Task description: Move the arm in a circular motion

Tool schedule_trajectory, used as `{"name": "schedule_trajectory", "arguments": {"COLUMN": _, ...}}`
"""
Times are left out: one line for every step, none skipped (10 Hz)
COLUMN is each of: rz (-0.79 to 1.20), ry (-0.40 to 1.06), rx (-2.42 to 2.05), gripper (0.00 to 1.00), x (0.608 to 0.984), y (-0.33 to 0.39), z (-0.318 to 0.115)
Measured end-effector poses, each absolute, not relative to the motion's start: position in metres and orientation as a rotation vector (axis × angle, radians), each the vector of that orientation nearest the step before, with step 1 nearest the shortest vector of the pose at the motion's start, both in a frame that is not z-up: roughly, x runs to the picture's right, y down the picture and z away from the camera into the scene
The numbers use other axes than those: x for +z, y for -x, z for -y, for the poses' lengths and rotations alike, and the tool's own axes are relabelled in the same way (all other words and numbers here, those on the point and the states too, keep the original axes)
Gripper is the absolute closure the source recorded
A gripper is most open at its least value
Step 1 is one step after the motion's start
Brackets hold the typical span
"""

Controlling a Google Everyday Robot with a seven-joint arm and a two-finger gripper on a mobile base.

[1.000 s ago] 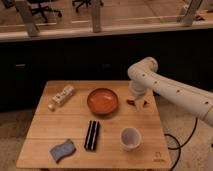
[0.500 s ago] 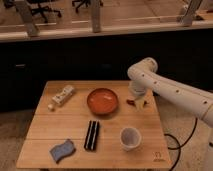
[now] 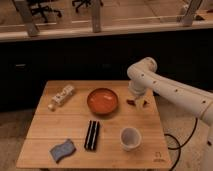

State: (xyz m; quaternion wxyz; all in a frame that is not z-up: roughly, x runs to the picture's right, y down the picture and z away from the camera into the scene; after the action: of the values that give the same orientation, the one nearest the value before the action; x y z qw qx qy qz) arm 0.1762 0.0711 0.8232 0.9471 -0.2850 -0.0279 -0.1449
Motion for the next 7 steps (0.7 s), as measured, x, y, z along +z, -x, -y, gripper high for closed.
{"name": "schedule_trajectory", "arguments": {"rz": 0.055, "ry": 0.583, "rx": -0.297, "gripper": 0.20, "x": 0.8240, "y": -0.1785, "z": -0.0705}}
{"name": "schedule_trajectory", "arguments": {"rz": 0.058, "ry": 0.583, "rx": -0.303, "gripper": 0.20, "x": 0.8249, "y": -0.1757, "z": -0.0697}}
{"name": "schedule_trajectory", "arguments": {"rz": 0.061, "ry": 0.582, "rx": -0.309, "gripper": 0.20, "x": 0.8253, "y": -0.1742, "z": -0.0691}}
{"name": "schedule_trajectory", "arguments": {"rz": 0.061, "ry": 0.580, "rx": -0.314, "gripper": 0.20, "x": 0.8263, "y": -0.1745, "z": -0.0688}}
{"name": "schedule_trajectory", "arguments": {"rz": 0.060, "ry": 0.580, "rx": -0.318, "gripper": 0.20, "x": 0.8267, "y": -0.1753, "z": -0.0684}}
{"name": "schedule_trajectory", "arguments": {"rz": 0.059, "ry": 0.581, "rx": -0.322, "gripper": 0.20, "x": 0.8271, "y": -0.1764, "z": -0.0687}}
{"name": "schedule_trajectory", "arguments": {"rz": 0.063, "ry": 0.582, "rx": -0.331, "gripper": 0.20, "x": 0.8283, "y": -0.1743, "z": -0.0684}}
